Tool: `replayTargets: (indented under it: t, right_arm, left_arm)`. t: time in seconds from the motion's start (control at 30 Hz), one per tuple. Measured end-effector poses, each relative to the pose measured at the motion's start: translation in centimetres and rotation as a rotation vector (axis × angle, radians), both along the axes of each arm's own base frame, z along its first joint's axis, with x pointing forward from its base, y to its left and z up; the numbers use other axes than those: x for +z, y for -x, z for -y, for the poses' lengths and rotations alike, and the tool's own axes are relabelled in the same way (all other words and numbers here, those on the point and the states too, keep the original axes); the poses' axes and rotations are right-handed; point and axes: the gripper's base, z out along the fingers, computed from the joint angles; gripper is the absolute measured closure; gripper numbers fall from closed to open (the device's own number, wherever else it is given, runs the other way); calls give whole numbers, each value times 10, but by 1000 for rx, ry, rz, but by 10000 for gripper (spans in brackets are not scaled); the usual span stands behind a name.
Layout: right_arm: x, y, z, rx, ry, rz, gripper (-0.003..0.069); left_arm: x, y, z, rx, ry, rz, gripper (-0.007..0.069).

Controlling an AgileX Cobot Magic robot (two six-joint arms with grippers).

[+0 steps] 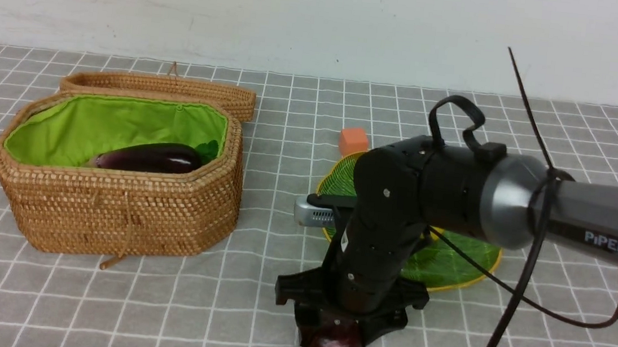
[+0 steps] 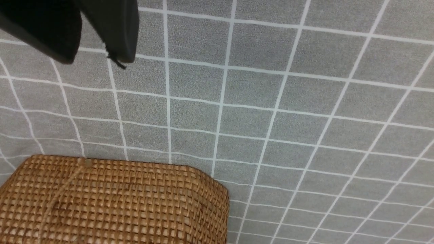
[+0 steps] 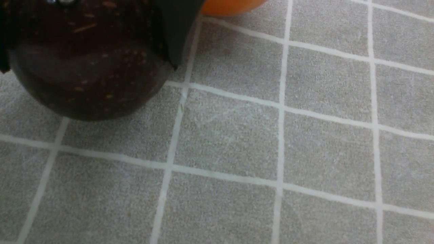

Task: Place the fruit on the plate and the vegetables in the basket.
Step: Use the right arm to grab a mangosteen and put it into the right plate

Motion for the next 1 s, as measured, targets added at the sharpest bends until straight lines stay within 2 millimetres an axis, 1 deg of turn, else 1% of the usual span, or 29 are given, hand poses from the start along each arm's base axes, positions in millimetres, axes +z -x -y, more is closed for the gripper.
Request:
replayTargets:
  t: [0.07, 0.17, 0.27, 0.4, 0.43, 0.47, 0.53, 0.57, 0.6, 0.67, 0.73, 0.93, 0.97, 1.0]
  right_arm:
    - [3, 0, 1, 6, -5, 8, 112]
    - [21, -4, 10, -7, -31, 45, 112]
    - [42, -18, 27, -43, -62, 100, 112]
    - [64, -45, 55, -92, -97, 204, 112]
    - [64, -46, 55, -91, -97, 208, 112]
    - [67, -56, 67, -127, -107, 243, 112]
    - [69, -67, 81, -173, -117, 280, 112]
    - [69, -68, 83, -176, -116, 281, 112]
    - [68, -73, 91, -200, -115, 296, 112]
    - [64, -79, 97, -218, -108, 293, 112]
    - [58, -82, 100, -221, -92, 290, 112]
    - [53, -84, 100, -219, -84, 290, 111]
    - [53, -84, 100, -218, -84, 290, 81]
    - [53, -84, 100, -218, -84, 290, 81]
  left_arm:
    - [0, 0, 0, 0, 0, 0, 449]
    - [0, 0, 0, 0, 0, 0, 449]
    - [0, 0, 0, 0, 0, 0, 449]
    - [0, 0, 0, 0, 0, 0, 449]
    - [0, 0, 0, 0, 0, 0, 449]
    - [0, 0, 0, 0, 0, 0, 449]
    - [0, 0, 0, 0, 0, 0, 446]
    - [0, 0, 0, 0, 0, 0, 445]
    - [0, 0, 0, 0, 0, 0, 442]
    - [0, 0, 0, 0, 0, 0, 440]
    - [0, 0, 0, 0, 0, 0, 438]
    - [0, 0, 0, 0, 0, 0, 435]
    - [0, 0, 0, 0, 0, 0, 433]
    - [0, 0, 0, 0, 0, 0, 432]
